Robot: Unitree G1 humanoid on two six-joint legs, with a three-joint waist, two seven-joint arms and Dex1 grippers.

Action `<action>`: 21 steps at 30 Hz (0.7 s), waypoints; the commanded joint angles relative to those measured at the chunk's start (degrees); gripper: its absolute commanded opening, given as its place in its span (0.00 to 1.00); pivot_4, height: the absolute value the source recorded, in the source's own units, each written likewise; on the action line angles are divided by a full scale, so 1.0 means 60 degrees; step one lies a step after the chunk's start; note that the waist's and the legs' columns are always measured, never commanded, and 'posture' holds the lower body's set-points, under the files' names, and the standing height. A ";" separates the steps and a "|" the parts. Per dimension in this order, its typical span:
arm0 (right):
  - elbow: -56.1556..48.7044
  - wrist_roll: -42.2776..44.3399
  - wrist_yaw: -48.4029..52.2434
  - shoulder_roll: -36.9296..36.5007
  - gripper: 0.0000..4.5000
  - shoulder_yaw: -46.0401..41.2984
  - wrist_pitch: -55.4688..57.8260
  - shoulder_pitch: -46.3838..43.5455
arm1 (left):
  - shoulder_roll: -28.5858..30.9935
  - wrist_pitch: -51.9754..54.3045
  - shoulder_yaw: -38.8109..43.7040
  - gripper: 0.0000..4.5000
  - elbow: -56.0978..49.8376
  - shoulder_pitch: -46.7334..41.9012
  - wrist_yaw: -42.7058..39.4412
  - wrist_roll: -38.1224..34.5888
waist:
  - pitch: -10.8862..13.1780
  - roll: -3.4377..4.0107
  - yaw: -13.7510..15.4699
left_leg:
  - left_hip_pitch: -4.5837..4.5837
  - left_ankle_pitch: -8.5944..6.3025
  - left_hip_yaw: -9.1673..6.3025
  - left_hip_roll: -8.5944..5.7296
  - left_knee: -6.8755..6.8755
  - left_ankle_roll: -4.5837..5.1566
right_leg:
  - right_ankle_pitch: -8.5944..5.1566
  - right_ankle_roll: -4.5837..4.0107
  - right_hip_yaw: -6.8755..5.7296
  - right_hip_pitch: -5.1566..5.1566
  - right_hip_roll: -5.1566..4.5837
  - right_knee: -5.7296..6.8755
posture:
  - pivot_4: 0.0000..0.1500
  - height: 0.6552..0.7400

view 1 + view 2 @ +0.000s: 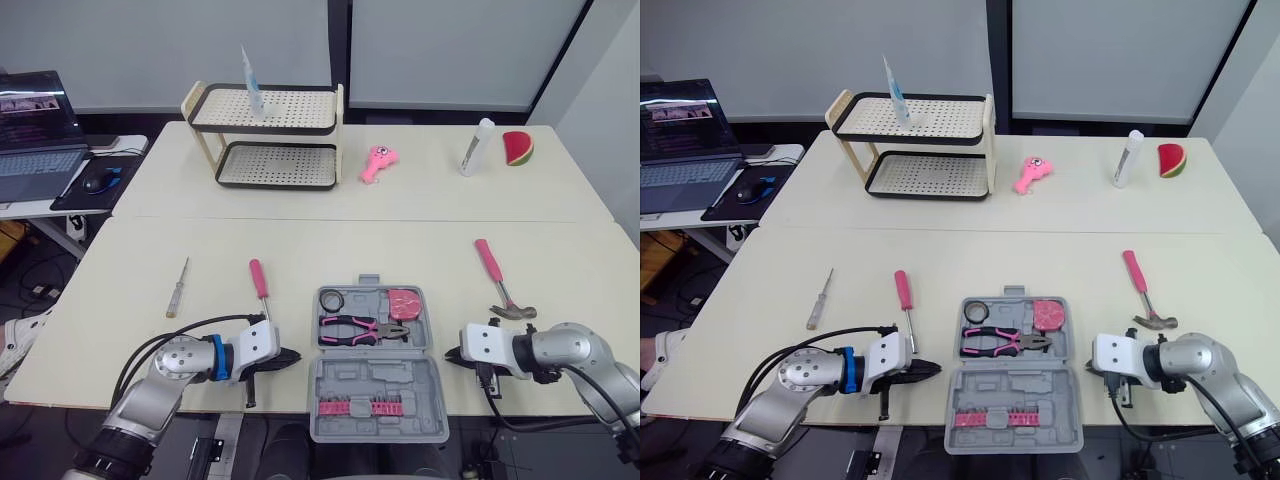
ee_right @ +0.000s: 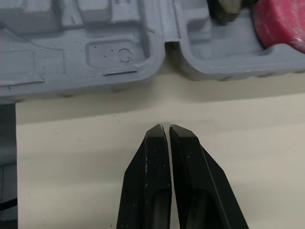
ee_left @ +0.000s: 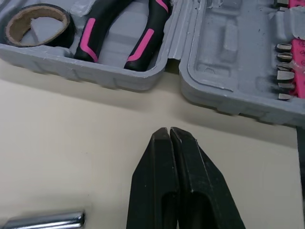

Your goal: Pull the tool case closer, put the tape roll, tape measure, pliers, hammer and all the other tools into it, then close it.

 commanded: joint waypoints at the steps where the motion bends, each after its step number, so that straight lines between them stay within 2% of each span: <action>1: -0.0294 0.0013 -0.0080 0.0131 0.00 0.0022 0.0172 -0.0088 | -0.0061 0.0025 -0.0214 0.01 -0.0275 -0.0099 0.0013 0.0126 | 0.0000 0.0000 0.0000 | 0.0001 0.0000 -0.0001 0.0001 0.0000 0.0000 | 0.0000 0.0000 0.0000 0.0002 0.0000 0.0000 | 1.00 0.87; 21: -0.0637 -0.0059 -0.0099 0.1008 0.00 0.0577 0.0734 -0.0635 | -0.1115 -0.0413 -0.0970 0.01 0.0516 -0.1065 0.0798 0.1165 | -0.0006 -0.0002 0.0032 | 0.0008 0.0000 -0.0019 -0.0007 0.0028 0.0000 | 0.0000 0.0000 -0.0014 0.0037 -0.0001 -0.0003 | 1.00 0.87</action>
